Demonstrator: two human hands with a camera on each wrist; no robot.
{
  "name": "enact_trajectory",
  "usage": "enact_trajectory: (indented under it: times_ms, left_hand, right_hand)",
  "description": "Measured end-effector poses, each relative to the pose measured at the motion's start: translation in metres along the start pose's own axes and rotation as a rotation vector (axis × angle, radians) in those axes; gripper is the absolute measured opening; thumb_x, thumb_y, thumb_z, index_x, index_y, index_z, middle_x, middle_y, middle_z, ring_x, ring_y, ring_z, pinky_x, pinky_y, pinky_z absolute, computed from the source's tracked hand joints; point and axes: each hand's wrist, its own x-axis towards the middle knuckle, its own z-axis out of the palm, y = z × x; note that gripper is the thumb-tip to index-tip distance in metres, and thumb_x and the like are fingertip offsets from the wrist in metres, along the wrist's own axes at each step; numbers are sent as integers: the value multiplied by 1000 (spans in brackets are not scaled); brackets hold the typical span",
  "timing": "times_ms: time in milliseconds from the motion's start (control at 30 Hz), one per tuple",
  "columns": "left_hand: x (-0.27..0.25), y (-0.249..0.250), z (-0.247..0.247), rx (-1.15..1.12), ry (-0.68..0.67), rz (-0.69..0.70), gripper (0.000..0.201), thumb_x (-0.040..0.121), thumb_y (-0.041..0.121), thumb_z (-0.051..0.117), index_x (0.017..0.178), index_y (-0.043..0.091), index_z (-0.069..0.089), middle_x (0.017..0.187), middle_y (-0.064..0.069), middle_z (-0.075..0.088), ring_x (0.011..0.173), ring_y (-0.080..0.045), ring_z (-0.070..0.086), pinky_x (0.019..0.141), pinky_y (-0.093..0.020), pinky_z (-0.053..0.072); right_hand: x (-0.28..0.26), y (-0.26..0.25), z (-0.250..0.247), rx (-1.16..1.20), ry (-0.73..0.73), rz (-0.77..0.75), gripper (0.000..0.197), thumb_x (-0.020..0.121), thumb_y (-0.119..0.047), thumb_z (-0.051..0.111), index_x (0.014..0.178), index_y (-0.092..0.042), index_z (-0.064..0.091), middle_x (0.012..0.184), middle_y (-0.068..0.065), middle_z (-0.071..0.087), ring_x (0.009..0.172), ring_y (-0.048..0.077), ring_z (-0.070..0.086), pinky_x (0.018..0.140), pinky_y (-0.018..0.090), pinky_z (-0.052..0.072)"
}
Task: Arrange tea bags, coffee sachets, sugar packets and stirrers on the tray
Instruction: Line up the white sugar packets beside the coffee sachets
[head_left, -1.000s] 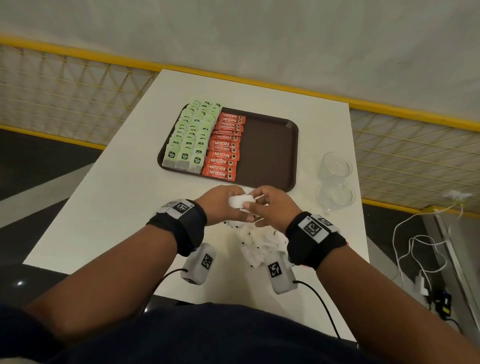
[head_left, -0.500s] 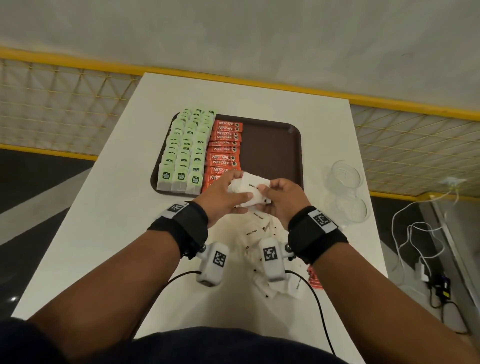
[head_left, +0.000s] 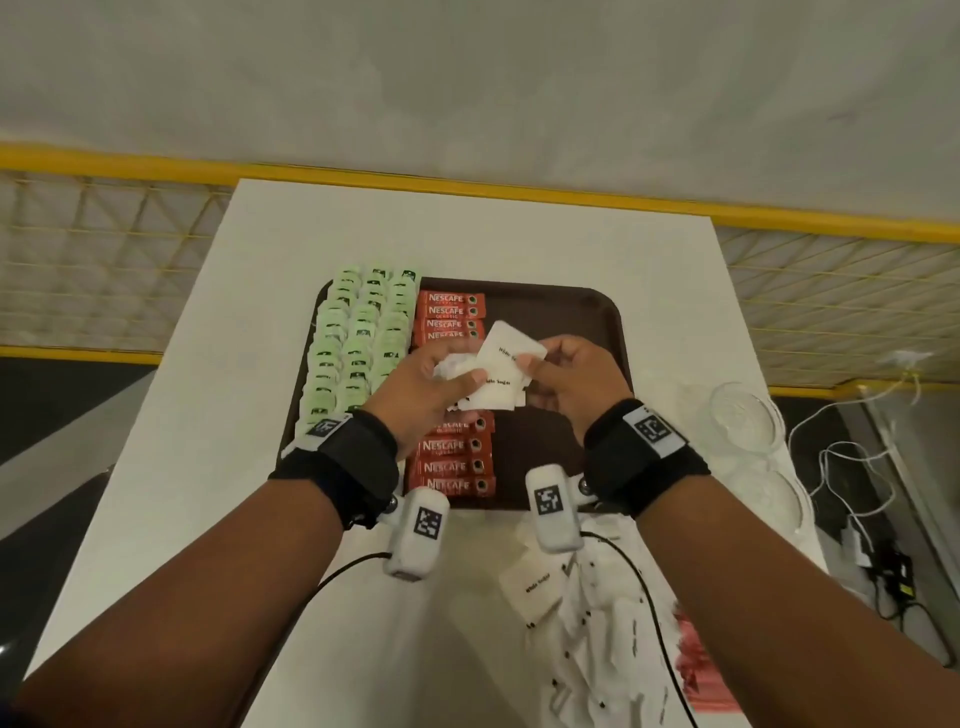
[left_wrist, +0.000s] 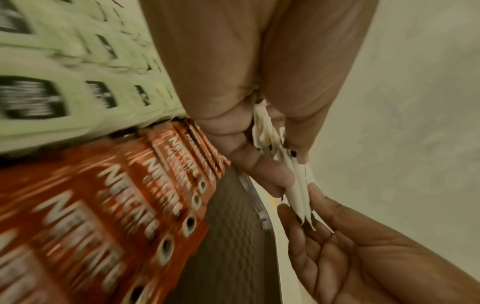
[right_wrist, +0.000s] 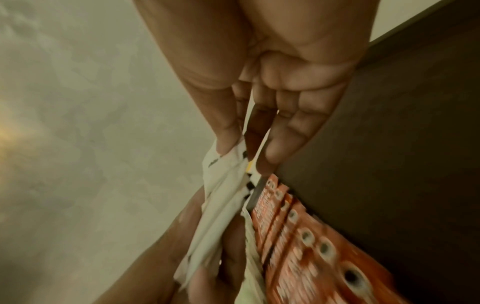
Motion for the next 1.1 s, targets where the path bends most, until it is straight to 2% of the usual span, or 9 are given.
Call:
enact_trajectory:
  times_ms: [133,200,267,333,500,667,867,1000,1100]
  left_hand:
    - [43,19,-20,-10,55,32,33,92,9,65,124,19,62,124,-4,62,98,-18,70,75,-34,60]
    - [60,25,-29,-17,94,39,33,93,9,64,124,18,61,121,-3,63,96,-17,69,78,-37,61]
    - [74,29,-38,-21,123,44,33,93,10,64,125,17,61,118,-1,64,98,-18,68,82,-40,60]
    - [83,31,-46,-16,138,46,33,93,11,64,125,17,61,118,2,62,100,-20,67,78,-36,61]
    - [92,24,-59,-13,155,29,33,93,12,64,126,18,61,122,0,61,101,-20,67,73,-31,61]
    - [93,17,-62,-6,151,20,33,94,13,64,125,21,61,121,1,61,102,-19,66,70,-27,58]
    - [94,13,-55,5,123,13,34,93,11,64,126,20,61,127,-4,58,103,-21,66,68,-27,60]
    - [97,14,-50,26,127,32,33,92,12,65,123,22,63,128,-5,58,102,-20,67,68,-28,60]
    - [101,15,-47,6,132,60,36,91,10,67,125,18,61,128,-7,58,102,-21,67,72,-32,61]
  right_hand:
    - [64,-21,-2,-21,66,-36,9,92,-10,65,95,-10,57,92,15,71,62,19,68,50,26,52]
    - [94,-24,-6,-125,107,-55,10,92,-9,65,98,-8,57,90,15,71,59,19,68,48,24,51]
    - [118,-20,-8,-230,116,-36,12,91,-8,66,90,-14,56,87,12,69,61,20,68,51,24,53]
    - [136,-14,-6,-308,88,3,20,90,-7,67,84,-19,52,85,9,68,63,20,68,54,26,54]
    - [162,-3,2,-472,117,74,20,87,-19,73,85,-21,53,84,6,69,68,20,70,68,36,58]
    - [174,1,6,-757,167,-5,26,79,-38,77,77,-23,56,87,3,68,82,24,67,82,42,56]
    - [174,2,5,-732,196,-22,29,75,-40,80,79,-23,57,84,0,68,80,22,66,79,42,57]
    - [163,-5,6,-724,231,-75,32,83,-51,68,82,-20,56,84,2,67,80,23,66,77,40,56]
    - [138,-20,14,-540,10,-34,36,89,-51,62,92,-16,63,87,3,70,70,16,63,66,32,55]
